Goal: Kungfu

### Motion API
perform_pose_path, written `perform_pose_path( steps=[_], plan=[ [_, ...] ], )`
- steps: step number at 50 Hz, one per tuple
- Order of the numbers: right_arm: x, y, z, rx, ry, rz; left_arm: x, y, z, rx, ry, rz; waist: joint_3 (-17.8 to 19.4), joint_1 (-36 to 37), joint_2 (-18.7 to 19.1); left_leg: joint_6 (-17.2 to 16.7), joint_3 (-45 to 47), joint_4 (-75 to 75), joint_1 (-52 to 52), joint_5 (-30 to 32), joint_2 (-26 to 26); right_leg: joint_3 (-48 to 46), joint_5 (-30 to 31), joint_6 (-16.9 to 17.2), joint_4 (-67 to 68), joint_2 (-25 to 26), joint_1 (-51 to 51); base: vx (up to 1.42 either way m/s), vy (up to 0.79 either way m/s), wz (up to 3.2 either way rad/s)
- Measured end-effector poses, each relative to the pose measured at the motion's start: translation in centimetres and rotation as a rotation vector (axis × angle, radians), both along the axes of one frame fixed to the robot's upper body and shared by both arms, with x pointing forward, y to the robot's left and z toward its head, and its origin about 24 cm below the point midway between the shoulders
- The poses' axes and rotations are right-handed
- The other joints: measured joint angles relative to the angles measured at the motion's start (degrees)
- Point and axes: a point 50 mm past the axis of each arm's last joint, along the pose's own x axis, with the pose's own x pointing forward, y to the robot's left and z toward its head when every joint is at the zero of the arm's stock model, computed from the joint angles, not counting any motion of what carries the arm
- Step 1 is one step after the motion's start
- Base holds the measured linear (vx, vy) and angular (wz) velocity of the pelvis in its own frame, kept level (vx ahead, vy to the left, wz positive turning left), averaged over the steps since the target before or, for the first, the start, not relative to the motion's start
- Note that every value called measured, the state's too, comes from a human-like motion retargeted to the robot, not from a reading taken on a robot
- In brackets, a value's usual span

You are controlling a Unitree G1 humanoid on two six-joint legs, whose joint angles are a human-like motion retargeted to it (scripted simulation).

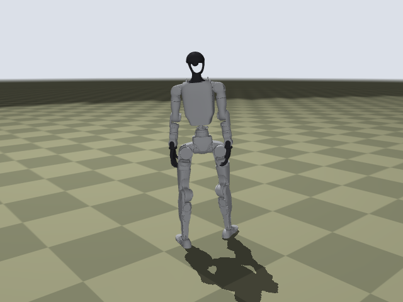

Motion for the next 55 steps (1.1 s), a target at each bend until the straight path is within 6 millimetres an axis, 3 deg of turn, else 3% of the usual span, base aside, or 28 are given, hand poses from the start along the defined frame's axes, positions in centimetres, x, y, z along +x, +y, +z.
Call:
perform_pose_path(
  steps=[3, 5, 8, 10, 13, 16, 20, 24, 27, 30, 33, 35, 39, 43, 46, 49, 52, 55],
  plan=[
    [1.5, -1.9, 0.1, -0.038, -0.019, 0.087, -0.5, -2.5, -0.3, -0.085, -0.007, -0.033, -0.3, -3.4, 1.3, 0.1, 0.2, 0.4, -1.1, -0.1, 1.0, -1.6, -0.4, 0.1, 0.0, -0.2, 0.0, 0.07, -0.04, 0.30],
    [2.8, -3.1, 0.3, -0.080, -0.056, 0.105, -0.1, -3.2, -0.5, -0.118, 0.014, -0.259, 0.0, -4.4, 1.7, -0.2, 2.2, 0.9, -1.8, -0.6, 1.7, -2.1, -0.4, 0.1, 0.4, -0.8, -0.6, -0.01, 0.08, 0.35],
    [4.8, -4.3, 0.6, -0.144, -0.154, 0.048, 2.8, -1.1, -0.3, 0.044, 0.014, -0.765, 2.0, -3.7, 1.4, -1.0, 0.6, 3.4, -3.4, -1.5, 1.8, -3.4, -0.1, 0.6, 0.7, -2.0, -0.4, -0.11, 0.15, 0.38],
    [5.4, -4.9, 0.7, -0.168, -0.192, 0.003, 5.3, -0.4, 0.0, 0.093, -0.053, -0.999, 2.6, -2.1, 0.8, -1.7, -1.6, 5.1, -4.8, -1.3, 0.9, -3.2, 0.6, 0.9, 0.5, -2.7, -0.4, -0.09, 0.17, 0.05],
    [5.9, -5.2, 0.9, -0.167, -0.213, -0.062, 8.7, 0.0, 0.6, 0.108, -0.169, -1.175, 3.3, -0.1, -0.2, -1.1, -4.0, 8.2, -7.5, -2.1, -0.8, -2.8, 2.2, 1.9, 0.0, -4.2, -0.9, -0.07, 0.29, 0.00],
    [6.4, -5.3, 1.0, -0.155, -0.226, -0.073, 10.2, -0.2, 1.0, 0.111, -0.230, -1.141, 4.1, 0.5, -0.9, 0.8, -2.4, 9.3, -8.4, -3.9, -2.1, -1.4, 4.5, 3.7, -0.4, -5.9, -1.6, -0.02, 0.41, -0.17],
    [7.2, -4.8, 1.0, -0.155, -0.245, -0.014, 9.8, -0.6, 0.8, 0.072, -0.262, -0.874, 5.1, -1.6, -1.1, 2.6, 0.2, 7.6, -7.9, -4.9, -3.7, 2.3, 7.5, 7.2, -0.8, -7.5, -2.6, -0.03, 0.42, -0.17],
    [6.6, -3.5, 0.6, -0.159, -0.230, 0.060, 7.4, -0.3, 0.4, -0.032, -0.188, -0.540, 5.5, -5.2, 1.5, 3.2, 0.3, 4.2, -8.0, -2.3, -3.3, 9.6, -1.4, 4.9, 2.8, -3.5, -2.6, -0.05, 0.33, 0.13],
    [5.1, -2.0, 0.2, -0.117, -0.171, 0.086, 4.6, 0.2, 0.2, -0.105, -0.057, -0.323, 4.8, -5.6, 3.3, 3.2, 2.5, 0.3, -7.3, -0.2, -2.8, 11.3, -5.2, 1.8, 7.7, 1.0, -2.3, -0.02, 0.21, -0.03],
    [3.1, -0.4, -0.1, -0.057, -0.099, 0.110, 2.0, 0.9, 0.3, -0.133, 0.008, -0.150, 3.3, -6.9, 3.7, 2.9, 3.0, -2.0, -7.3, 1.1, -3.8, 7.1, -8.8, 2.6, 10.0, 3.0, 0.5, 0.02, 0.09, 0.21],
    [0.6, 1.5, -0.2, -0.022, 0.004, 0.097, -0.6, 1.8, 0.5, -0.125, 0.045, -0.033, 1.9, -4.5, 3.7, 2.7, 3.2, -3.1, -6.9, 1.3, -3.7, 6.3, -13.4, 1.0, 9.0, 3.1, 3.3, 0.06, -0.01, -0.24],
    [-0.7, 2.2, -0.1, -0.029, 0.060, 0.039, -2.1, 2.0, 0.6, -0.111, 0.055, 0.017, 0.9, -3.3, 2.8, 2.9, 2.4, -3.5, -6.5, 1.4, -4.9, 2.0, -12.2, -0.7, 5.3, 2.4, 5.1, 0.08, -0.04, -0.04],
    [-1.3, 1.6, 0.0, -0.022, 0.070, 0.013, -3.6, 0.5, 0.4, -0.062, -0.001, 0.267, 0.4, -0.3, 1.0, 3.1, 3.6, -3.6, -5.9, 1.7, -6.7, 5.9, -11.7, -1.8, 2.9, 3.8, 5.0, -0.03, 0.04, -0.32],
    [0.5, -0.5, 0.0, -0.042, -0.035, -0.038, -3.1, -2.1, 0.0, -0.131, -0.169, 0.778, 1.2, 0.7, 1.7, 3.2, 7.0, -3.7, -4.8, 1.3, -6.3, 3.9, -11.0, -2.5, 1.9, 3.9, 5.3, -0.06, 0.10, -0.85],
    [2.5, -1.3, 0.2, -0.028, -0.174, -0.353, -2.0, -2.6, 0.0, -0.223, -0.362, 1.241, 0.4, -1.1, 1.9, 3.3, 7.8, -4.6, -4.2, 1.6, -6.6, 4.1, -10.7, -2.3, 1.8, 3.9, 5.0, 0.01, 0.00, -0.09],
    [5.0, -2.6, 0.8, 0.043, -0.420, -0.967, 0.2, -1.3, 0.3, -0.228, -0.690, 1.745, -0.5, -1.2, 1.6, 3.0, 7.5, -4.5, -4.4, 1.9, -6.6, 3.4, -10.6, -1.3, 1.7, 3.5, 5.1, -0.02, -0.04, 0.09],
    [6.7, -5.3, 1.8, 0.070, -0.730, -1.629, 1.6, 1.2, 0.9, -0.131, -1.018, 2.275, -1.0, -0.7, 1.3, 3.0, 6.9, -4.2, -4.6, 2.1, -6.5, 3.8, -10.6, -1.3, 1.6, 3.7, 5.2, -0.01, -0.08, 0.04],
    [6.6, -7.2, 2.2, 0.052, -0.872, -2.065, 1.7, 2.8, 1.1, -0.050, -1.113, 2.562, -1.5, -0.8, 1.2, 3.0, 6.9, -4.4, -4.3, 2.4, -6.3, 3.9, -10.6, -2.0, 1.4, 4.1, 5.3, -0.01, -0.02, 0.00]
  ],
)
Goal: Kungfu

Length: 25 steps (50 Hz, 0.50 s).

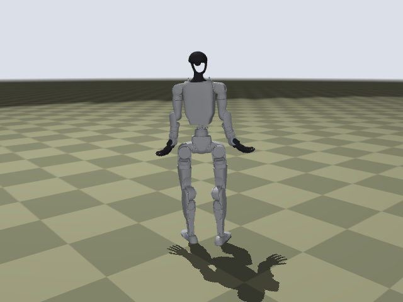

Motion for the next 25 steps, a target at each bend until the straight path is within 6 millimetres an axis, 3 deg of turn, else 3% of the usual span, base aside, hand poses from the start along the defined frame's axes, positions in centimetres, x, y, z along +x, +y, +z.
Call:
perform_pose_path(
  steps=[3, 8, 15, 17, 19, 20, 22, 23, 25],
  plan=[
    [-0.2, -1.2, 0.3, 0.004, -0.039, -0.054, 0.3, 1.5, 0.4, 0.047, 0.055, -0.130, 0.4, -0.3, 0.1, -0.1, -0.2, 0.0, 0.2, 0.3, 0.2, -0.2, 0.0, -0.3, 0.2, 0.2, 0.1, 0.00, 0.00, 0.00],
    [-0.7, -1.9, 0.3, -0.030, 0.062, 0.136, 1.5, 2.5, 0.9, 0.130, 0.125, -0.455, 1.2, -0.3, 0.4, -0.3, -1.3, 0.8, -0.5, 0.8, 0.7, 0.2, -0.1, -0.7, 1.3, 0.3, -0.3, -0.04, -0.01, 0.10],
    [-1.0, -0.9, 0.0, 0.020, 0.061, 0.148, 2.7, 2.9, 1.0, 0.132, 0.116, -0.477, 1.7, -0.5, 0.8, -0.3, -1.6, 2.5, -2.2, 1.2, 1.8, -0.4, -0.3, -1.1, 2.3, 0.3, -1.0, -0.09, 0.01, 0.11],
    [-1.1, -0.7, -0.1, 0.041, 0.082, 0.153, 2.7, 2.9, 1.0, 0.131, 0.129, -0.505, 2.0, -0.1, 1.0, -1.2, -1.6, 3.5, -3.0, 1.2, 2.3, 2.8, -2.9, -1.3, 2.8, 1.4, -2.1, -0.15, 0.03, -0.13],
    [-1.9, -0.8, -0.4, 0.068, 0.186, 0.235, 1.7, 3.5, 1.1, 0.130, 0.228, -0.632, 1.9, -0.5, 1.9, -3.8, -6.0, 6.3, -6.2, -0.8, 3.1, 13.9, -8.7, -3.3, 4.6, 5.2, -5.0, -0.18, 0.02, 0.15],
    [-2.7, -1.1, -0.5, 0.081, 0.294, 0.309, 0.6, 4.1, 1.2, 0.130, 0.330, -0.743, 1.5, -1.4, 2.7, -4.3, -11.2, 8.1, -8.8, -2.3, 2.7, 21.0, -11.1, -5.2, 5.5, 7.8, -6.8, -0.12, -0.02, 1.09],
    [-4.1, -2.7, -0.1, -0.059, 0.636, 0.679, -1.3, 6.7, 2.2, 0.255, 0.697, -1.230, 2.7, -5.2, 3.8, -4.3, -22.0, 9.6, -11.1, -4.9, -0.2, 29.5, -12.6, -8.6, 6.6, 12.0, -8.4, -0.10, 0.00, 0.91],
    [-3.4, -3.7, 0.3, -0.248, 0.811, 1.028, -1.2, 8.1, 3.0, 0.398, 0.949, -1.648, 3.7, -3.7, 3.0, -5.5, -23.0, 11.3, -12.3, -5.8, -0.9, 34.7, -12.4, -8.9, 7.7, 13.2, -9.1, -0.22, 0.07, -0.08],
    [-2.0, -3.6, 0.5, -0.608, 1.064, 1.919, 0.6, 8.8, 3.4, 0.762, 1.408, -2.680, 5.8, -4.4, 2.8, -7.7, -27.2, 11.9, -11.2, -8.4, -2.6, 30.5, -9.9, -7.7, 6.2, 11.7, -8.2, -0.29, 0.12, 0.25]
  ],
)
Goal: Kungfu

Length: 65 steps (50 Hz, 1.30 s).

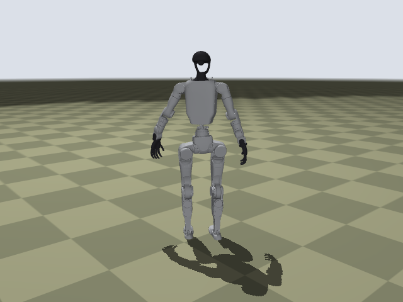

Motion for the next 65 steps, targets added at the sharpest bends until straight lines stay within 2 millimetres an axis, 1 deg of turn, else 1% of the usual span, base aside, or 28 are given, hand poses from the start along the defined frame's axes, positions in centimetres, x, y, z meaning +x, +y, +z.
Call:
perform_pose_path(
  steps=[2, 3, 5, 7, 10, 15, 17, 18, 20, 23, 25, 28, 33, 38, 40, 43, 45, 47, 49, 50, 52, 53, 55, 57, 58, 60, 62, 65],
  plan=[
    [-1.0, -0.7, -0.2, -0.163, 0.392, 0.791, 1.9, 2.4, 1.2, 0.261, 0.409, -0.845, 0.5, 1.4, 0.0, -0.9, 5.2, -0.5, 0.9, 0.7, 1.7, -9.8, 6.1, 0.5, -2.5, -2.9, 1.6, -0.16, 0.07, -0.05],
    [-0.4, -1.5, 0.0, -0.291, 0.473, 1.059, 3.4, 2.3, 1.3, 0.348, 0.440, -1.105, 0.3, 2.8, -0.3, -0.7, 8.5, -0.6, 1.1, 2.3, 2.8, -10.2, 7.4, -0.1, -3.2, -2.5, 1.5, -0.09, -0.02, -0.66],
    [1.0, -0.1, -0.4, -0.362, 0.400, 1.387, 4.0, 0.7, 0.7, 0.357, 0.316, -1.290, 0.4, 5.0, -1.1, 0.5, 9.0, -0.3, 1.1, 3.9, 3.1, -9.1, 8.6, -0.6, -4.0, -2.7, 2.0, 0.00, -0.11, -0.73],
    [0.4, 1.4, -0.8, -0.359, 0.308, 1.360, 1.3, -0.8, -0.3, 0.190, 0.298, -1.159, -0.3, 5.8, -2.2, 3.0, 8.9, 0.4, 0.6, 4.9, 1.7, -7.9, 9.0, -0.7, -4.5, -3.2, 2.5, 0.22, -0.11, -0.46],
    [-1.4, 3.1, -1.3, -0.173, 0.300, 1.159, -1.7, -2.2, -1.1, 0.009, 0.447, -0.933, -2.0, 4.0, -2.1, 4.3, 10.8, -0.8, 1.4, 7.4, 2.4, -7.2, 9.2, -0.3, -5.5, -3.4, 2.9, 0.18, 0.03, -0.15],
    [-2.2, 2.7, -1.2, -0.081, 0.357, 0.962, 0.0, -1.7, -0.9, 0.069, 0.427, -1.028, -1.4, 3.7, -2.0, 5.9, 9.8, -0.4, 1.7, 8.6, 1.6, -9.2, 8.6, 2.2, -3.1, -4.2, 3.1, 0.07, 0.08, 0.21],
    [-2.1, 2.1, -1.1, -0.113, 0.364, 0.969, 0.7, -1.6, -0.8, 0.088, 0.419, -1.063, -1.7, 4.3, -2.2, 7.1, 9.7, -0.4, 0.8, 7.4, 1.2, -10.3, 11.2, 10.4, 2.3, -5.2, -0.3, 0.03, 0.13, 0.03],
    [-1.7, 1.9, -1.0, -0.131, 0.355, 0.986, 1.0, -1.6, -0.8, 0.085, 0.415, -1.051, -1.5, 4.4, -2.0, 8.2, 10.7, -0.1, 0.4, 6.2, 1.4, -10.3, 15.0, 16.9, 7.1, -5.3, -3.3, -0.17, -0.16, -0.57],
    [0.6, 1.7, -0.9, -0.168, 0.305, 1.035, 1.7, -1.2, -0.5, 0.087, 0.378, -0.992, 0.1, 5.5, 0.6, 5.2, 12.0, 4.3, -4.1, 4.5, 10.9, -20.3, 18.3, 19.9, 20.0, 0.1, -14.1, -0.37, -0.62, -1.33],
    [2.5, 0.6, -0.4, -0.231, 0.283, 1.069, 1.2, -1.5, -0.7, 0.062, 0.364, -0.916, 1.3, 3.5, 8.1, 7.8, 11.5, 7.9, -7.8, 2.0, 15.6, -26.5, 9.9, 19.9, 46.8, 1.4, -29.4, -0.06, 0.33, -0.69],
    [2.5, 0.2, -0.2, -0.238, 0.286, 1.050, 0.1, -2.2, -1.1, 0.029, 0.391, -0.884, 1.9, 1.1, 12.3, 11.4, 10.5, 6.2, -7.1, 2.2, 14.3, -29.5, -0.1, 19.9, 66.7, -4.7, -36.6, 0.10, 0.76, 0.16],
    [2.3, 0.9, -0.4, -0.199, 0.235, 0.994, -0.5, -2.7, -1.3, 0.018, 0.375, -0.876, 2.2, 0.8, 16.0, 11.9, 9.5, 2.7, -5.9, 4.0, 16.9, -36.8, -9.1, 11.8, 85.7, -8.2, -44.5, 0.08, 0.06, -0.06],
    [2.2, 1.4, -0.5, -0.196, 0.180, 0.987, -1.0, -3.1, -1.4, 0.001, 0.351, -0.878, 0.7, 1.7, 19.2, 11.7, 8.7, 4.6, -8.9, 2.7, 19.7, -40.2, -15.6, 12.1, 97.7, -6.4, -55.8, 0.06, -0.10, -0.24],
    [2.2, 1.1, -0.3, -0.205, 0.144, 0.955, -3.1, -4.7, -2.1, -0.040, 0.357, -0.788, -1.6, 2.9, 19.4, 11.6, 10.5, 10.3, -12.1, 0.2, 19.6, -38.9, -17.7, 10.1, 93.9, -5.8, -58.1, 0.10, -0.07, -0.29],
    [2.4, 0.8, -0.1, -0.234, 0.122, 0.909, -4.7, -6.7, -2.8, -0.086, 0.360, -0.685, -3.0, 3.7, 18.6, 9.9, 13.8, 8.5, -9.9, 4.0, 18.0, -35.6, -16.0, 9.7, 86.6, -4.6, -53.7, 0.16, -0.01, -0.35],
    [4.4, 0.8, 0.8, -0.314, -0.084, 0.780, -6.0, -11.2, -3.7, -0.171, 0.245, -0.508, -3.1, 3.8, 15.9, -2.1, 17.9, 7.3, -8.4, 22.2, 14.0, -26.8, -13.9, 12.1, 67.8, -3.1, -40.0, -0.04, 0.24, 0.41],
    [7.3, 0.0, 2.8, -0.361, -0.317, 0.614, -2.6, -10.0, -3.6, 0.011, 0.093, -0.454, 1.8, 0.7, 10.6, -3.8, 23.7, 16.1, -14.5, 33.6, 4.4, -21.7, -9.4, 15.7, 55.9, -15.2, -31.4, -0.90, 1.10, 2.37],
    [11.2, 1.2, 5.7, -0.279, -0.612, 0.478, 4.3, -4.1, -0.5, 0.249, -0.236, -0.163, 6.9, -0.8, 6.9, -3.8, 28.3, 20.0, -18.5, 35.9, 10.0, -23.0, -3.7, 9.9, 38.6, -19.2, -22.0, -0.85, -0.15, 1.48],
    [13.5, 3.6, 8.5, -0.130, -0.840, 0.395, 10.3, 3.6, 7.0, 0.254, -0.653, 0.212, 12.5, -1.6, 5.6, -1.1, 26.4, 17.7, -16.9, 26.2, 25.1, -23.1, 0.1, 0.9, 20.8, -14.6, -11.2, -0.20, -1.23, 0.34],
    [13.9, 4.9, 9.9, -0.047, -0.944, 0.346, 13.3, 6.7, 12.7, 0.121, -0.956, 0.341, 15.8, -0.4, 5.2, 2.9, 24.4, 15.2, -15.7, 20.6, 34.2, -20.8, 0.3, -4.7, 11.5, -10.3, -5.2, -0.32, -0.80, -1.22],
    [14.0, 6.3, 13.0, 0.098, -1.157, 0.246, 19.3, 9.8, 27.8, -0.235, -1.804, 0.396, 10.2, 8.7, 6.8, 9.7, 32.3, 3.5, -18.0, 25.1, 43.0, -19.0, -3.2, -4.9, 21.3, -7.0, -16.6, -0.25, -0.39, -1.54],
    [13.7, 6.4, 14.3, 0.152, -1.256, 0.162, 21.6, 8.6, 35.1, -0.472, -2.187, 0.311, 10.7, 10.6, 8.9, 8.8, 32.0, -1.8, -17.5, 30.2, 45.6, -19.5, -5.1, -3.2, 27.2, -5.7, -19.4, 0.34, -0.31, -0.33],
    [12.2, 5.9, 16.2, 0.293, -1.397, -0.042, 24.8, 0.4, 47.0, -1.071, -2.648, -0.025, 6.8, 17.2, 7.4, 4.7, 29.5, -3.6, -17.3, 39.1, 47.2, -22.1, -7.9, -2.6, 34.3, -9.4, -21.6, 0.85, -0.15, -0.07],
    [11.7, 7.5, 17.5, 0.539, -1.454, -0.063, 24.1, -5.6, 51.8, -1.547, -2.598, -0.509, 0.7, 10.0, 7.1, 6.8, 24.5, 1.1, -22.2, 43.8, 44.8, -22.8, -12.2, -4.9, 42.6, -11.6, -30.8, 0.58, 0.39, 0.45],
    [12.0, 8.3, 18.7, 0.662, -1.489, -0.027, 23.5, -8.7, 52.8, -1.687, -2.470, -0.821, 3.6, 4.1, 11.1, 3.6, 17.6, 5.4, -25.9, 44.5, 44.9, -24.5, -11.8, -4.3, 43.1, -10.7, -30.7, 0.14, 0.88, 0.76],
    [12.6, 7.8, 21.2, 0.802, -1.560, 0.022, 23.6, -15.1, 52.7, -1.900, -2.110, -1.216, 8.6, -1.3, 15.9, -2.5, 19.9, 9.6, -25.1, 32.3, 46.1, -26.2, -11.2, -3.5, 43.1, -12.2, -29.0, -0.05, 1.14, 0.70],
    [13.2, 7.4, 23.3, 0.873, -1.627, 0.067, 24.3, -20.7, 52.1, -2.162, -1.837, -1.258, 12.2, -5.6, 19.1, 0.3, 31.6, 10.6, -26.0, 29.8, 51.0, -28.5, -12.3, -2.7, 43.0, -12.7, -27.7, -0.06, 0.87, 0.76],
    [14.0, 6.5, 26.2, 0.888, -1.741, 0.126, 24.8, -28.4, 50.6, -2.636, -1.327, -1.038, 15.2, -3.3, 20.7, 0.3, 19.5, 16.7, -33.2, 27.7, 49.4, -27.6, -11.4, -1.5, 40.4, -12.2, -25.9, 0.03, 0.48, -0.12]
  ],
)
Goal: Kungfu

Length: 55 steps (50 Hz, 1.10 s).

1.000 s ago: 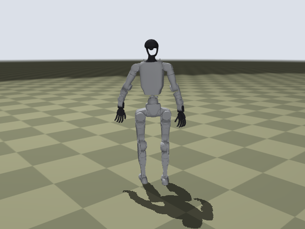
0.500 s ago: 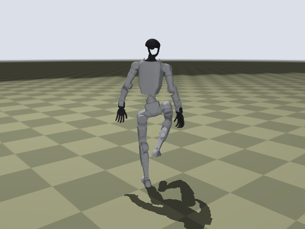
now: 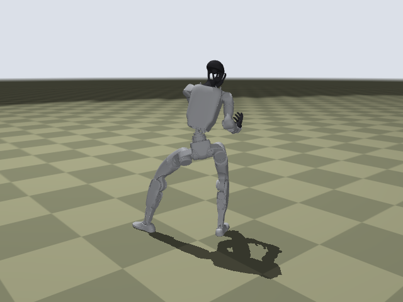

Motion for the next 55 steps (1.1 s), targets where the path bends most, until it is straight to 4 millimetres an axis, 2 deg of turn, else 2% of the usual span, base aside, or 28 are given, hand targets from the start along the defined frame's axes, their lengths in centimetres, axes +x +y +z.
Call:
perform_pose_path(
  steps=[2, 4, 8, 11, 13, 14, 17, 18, 20, 22, 23, 24, 25, 26, 27, 28, 30, 33, 35, 37, 41, 43, 46, 48, 50, 52, 53, 55],
  plan=[
    [0.5, 0.4, 1.6, -0.035, -0.084, 0.017, 0.8, -2.4, -1.7, 0.061, 0.154, -0.126, 0.4, 0.8, 1.0, 1.5, 7.3, 1.8, -0.7, -2.3, 3.4, -2.3, 1.0, 0.3, -2.0, -0.7, 0.6, -0.04, 0.33, 0.01],
    [0.7, 0.5, 3.2, -0.093, -0.151, 0.029, 1.7, -2.3, -2.8, 0.086, 0.231, -0.078, -0.9, 2.8, 1.8, 1.2, 10.7, 3.5, -0.6, -3.8, 5.1, -2.5, 2.1, 1.4, -3.9, -0.8, 1.0, 0.20, 0.36, -0.23],
    [0.3, 0.9, 6.5, -0.308, -0.297, 0.015, 2.1, 3.0, -3.7, 0.150, 0.121, 0.360, -6.4, 10.0, 0.7, 0.3, 0.9, 5.7, -1.8, -7.0, -2.1, 1.8, 4.8, 5.2, -8.3, -2.3, 2.3, 0.40, 0.40, -0.42],
    [0.2, 2.7, 8.9, -0.458, -0.467, -0.018, 1.3, 8.5, -3.2, 0.183, 0.010, 0.746, -8.2, 11.9, 0.9, 1.3, -2.1, 6.3, -2.5, -8.9, -7.4, 1.9, 5.0, 11.0, -13.3, -4.6, 9.6, 0.25, 0.61, 1.64],
    [0.5, 4.8, 10.3, -0.529, -0.606, -0.030, 0.3, 11.4, -2.1, 0.155, -0.078, 1.059, -7.2, 11.5, 0.4, 3.7, -3.5, 6.0, -2.0, -8.4, -13.2, 2.1, 6.2, 16.2, -18.7, -5.3, 19.4, -0.11, 0.50, 4.29],
    [0.9, 5.9, 11.1, -0.549, -0.675, -0.035, -0.2, 12.2, -1.0, 0.129, -0.146, 1.223, -6.4, 10.6, 0.1, 5.5, -3.8, 5.3, -1.7, -7.9, -16.3, 1.3, 6.3, 17.1, -21.5, -4.6, 25.5, -0.29, 0.18, 5.79],
    [2.9, 8.0, 15.1, -0.584, -0.854, -0.100, -1.9, 12.2, 3.6, 0.019, -0.481, 1.642, -5.7, 10.0, -1.9, 11.2, -1.3, 2.9, -0.9, -8.6, -24.5, 1.4, 4.2, 16.0, -29.8, 0.7, 42.2, -0.25, -0.03, 6.66],
    [3.8, 7.8, 17.3, -0.620, -0.913, -0.160, -2.3, 11.6, 5.6, -0.003, -0.586, 1.719, -6.9, 12.3, -3.1, 13.0, 0.2, 2.9, -1.1, -9.2, -26.8, 4.4, 2.8, 15.1, -31.9, 3.5, 45.4, -0.16, -0.40, 5.77],
    [5.7, 5.9, 22.1, -0.840, -1.049, -0.364, -3.2, 9.8, 9.2, 0.004, -0.751, 1.752, -10.2, 21.7, -6.3, 13.0, -0.7, 3.3, -2.6, -7.9, -32.0, 9.3, -0.6, 15.2, -35.9, 7.7, 50.0, -0.02, -0.64, 3.92],
    [10.1, 1.5, 24.7, -1.224, -0.986, -0.723, -2.7, 7.0, 10.5, 0.109, -0.817, 1.692, -15.5, 35.5, -13.0, 11.5, -1.0, 7.1, -6.3, -9.4, -32.4, 4.0, -3.7, 14.5, -37.7, 6.4, 50.6, 0.45, -0.88, 0.51],
    [14.4, -1.9, 23.7, -1.460, -0.794, -0.940, -2.3, 5.4, 10.2, 0.161, -0.850, 1.663, -18.6, 43.3, -16.8, 10.3, -0.8, 9.5, -7.7, -10.8, -29.8, 2.6, -5.4, 12.4, -36.8, 5.7, 49.6, 0.75, -0.87, -1.18],
    [18.7, -6.1, 21.9, -1.643, -0.446, -1.181, -2.0, 4.7, 10.1, 0.169, -0.872, 1.678, -20.9, 47.9, -19.9, 9.5, -0.7, 10.9, -9.1, -11.5, -28.3, 2.7, -7.0, 11.3, -35.6, 5.3, 48.1, 0.74, -0.71, -1.40],
    [20.9, -9.9, 19.8, -1.859, -0.097, -1.448, -1.8, 4.4, 10.0, 0.155, -0.889, 1.713, -22.8, 50.8, -22.7, 9.0, -0.7, 11.6, -10.5, -11.7, -27.4, 3.7, -8.5, 10.7, -34.2, 5.1, 46.3, 0.50, -0.38, -0.15],
    [20.8, -12.8, 18.7, -2.024, 0.319, -1.486, -2.2, 5.5, 10.3, 0.115, -0.893, 1.766, -22.2, 49.0, -22.7, 8.8, -1.7, 11.4, -10.8, -11.3, -29.1, 4.0, -8.6, 11.3, -34.6, 6.0, 46.7, 0.32, -0.20, 0.81],
    [20.1, -14.5, 18.0, -2.092, 0.633, -1.480, -2.7, 6.2, 10.7, 0.077, -0.906, 1.800, -21.3, 47.8, -22.7, 8.5, -2.8, 11.1, -11.0, -10.8, -30.6, 3.8, -8.6, 11.8, -35.1, 6.7, 47.2, 0.09, -0.10, 1.61],
    [20.2, -14.6, 17.4, -2.058, 0.715, -1.414, -3.5, 6.3, 11.2, 0.042, -0.932, 1.800, -20.0, 47.4, -22.6, 7.9, -3.9, 10.6, -11.3, -10.1, -31.9, 2.9, -8.2, 12.0, -35.6, 7.4, 47.6, -0.05, -0.21, 1.42],
    [20.7, -13.8, 18.8, -1.879, 0.558, -1.378, -5.0, 5.8, 11.9, 0.016, -1.014, 1.810, -17.4, 47.8, -23.1, 6.8, -5.1, 9.3, -11.1, -8.3, -33.3, 0.6, -6.6, 12.6, -36.0, 7.8, 48.6, -0.09, -0.32, 0.86],
    [22.6, -8.8, 19.7, -1.845, 0.041, -1.412, -4.2, 6.7, 11.5, 0.042, -1.005, 1.922, -17.6, 45.6, -24.1, 5.7, -4.4, 8.7, -10.7, -8.1, -32.0, 1.6, -5.9, 12.6, -36.4, 7.5, 48.1, 0.15, -0.16, -0.30],
    [23.3, -6.3, 20.2, -1.856, -0.139, -1.389, -4.1, 7.3, 11.3, 0.045, -0.973, 1.906, -17.8, 44.5, -24.6, 5.6, -3.7, 8.9, -11.2, -8.2, -31.1, 1.3, -6.3, 11.9, -36.8, 6.5, 47.6, 0.08, -0.07, -0.61],
    [23.7, -5.6, 20.4, -1.786, -0.066, -1.387, -4.1, 7.6, 10.9, 0.043, -0.939, 1.870, -17.3, 43.9, -24.6, 6.4, -3.1, 9.4, -11.6, -8.4, -31.0, 2.0, -5.7, 12.7, -36.9, 5.9, 47.1, 0.05, -0.01, -0.30],
    [24.4, -4.4, 18.7, -1.636, 0.014, -1.264, -3.0, 7.1, 8.6, 0.029, -0.871, 1.857, -19.0, 43.4, -24.4, 12.1, 0.8, 11.5, -12.4, -8.6, -30.2, 2.6, 0.4, 16.3, -37.8, 4.6, 46.6, 0.26, 0.11, -0.11],
    [24.6, -4.1, 17.5, -1.505, 0.036, -1.220, -2.4, 6.1, 6.4, 0.052, -0.817, 1.802, -20.1, 43.4, -24.8, 14.7, 5.3, 12.8, -12.0, -8.8, -29.2, 4.2, 6.1, 17.6, -39.0, 4.2, 47.1, 0.48, 0.18, 0.01],
    [24.5, -5.1, 14.6, -1.169, 0.258, -1.131, -1.9, 2.5, 0.9, 0.134, -0.669, 1.549, -20.6, 42.2, -24.4, 14.2, 4.7, 9.8, -6.7, -12.7, -33.4, 4.5, 20.1, 20.4, -38.9, 3.9, 49.4, 0.54, 0.13, 0.80],
    [24.8, -4.8, 12.2, -0.903, 0.412, -0.951, -2.3, 0.6, -2.5, 0.156, -0.542, 1.366, -19.8, 39.7, -24.0, 14.9, 1.6, 7.0, -2.0, -15.0, -38.7, 5.3, 31.1, 20.6, -34.7, 3.3, 49.6, 0.59, 0.00, 1.42],
    [25.3, -3.1, 10.7, -0.642, 0.434, -0.616, -1.6, 0.5, -4.7, -0.022, -0.338, 1.518, -17.5, 35.1, -20.9, 15.6, -1.2, 3.3, 5.0, -15.5, -40.3, 7.2, 30.8, 14.0, -24.9, 6.2, 47.5, 0.61, 0.02, 1.64],
    [25.3, 0.6, 8.5, -0.478, 0.406, -0.177, -2.8, 2.7, -5.3, -0.327, -0.459, 1.737, -16.4, 28.6, -17.1, 16.6, -4.3, 0.4, 10.9, -16.3, -41.9, 16.5, 17.4, 12.2, -14.9, 16.1, 39.3, 0.56, 0.08, 1.47],
    [25.0, 3.5, 7.0, -0.418, 0.410, 0.060, -2.0, 2.8, -6.2, -0.246, -0.652, 1.845, -16.1, 25.0, -14.9, 16.6, -6.0, -0.9, 13.2, -16.7, -41.7, 16.3, 11.9, 13.3, -12.5, 18.2, 34.6, 0.51, 0.13, 0.84],
    [23.2, 9.1, 4.3, -0.344, 0.388, 0.484, 2.3, 5.0, -7.6, -0.007, -0.879, 2.154, -13.6, 17.6, -11.5, 16.3, -6.6, -5.0, 20.0, -16.3, -40.9, 13.2, 7.4, 10.3, -11.7, 16.3, 24.0, 0.42, 0.25, 0.13]
  ],
)
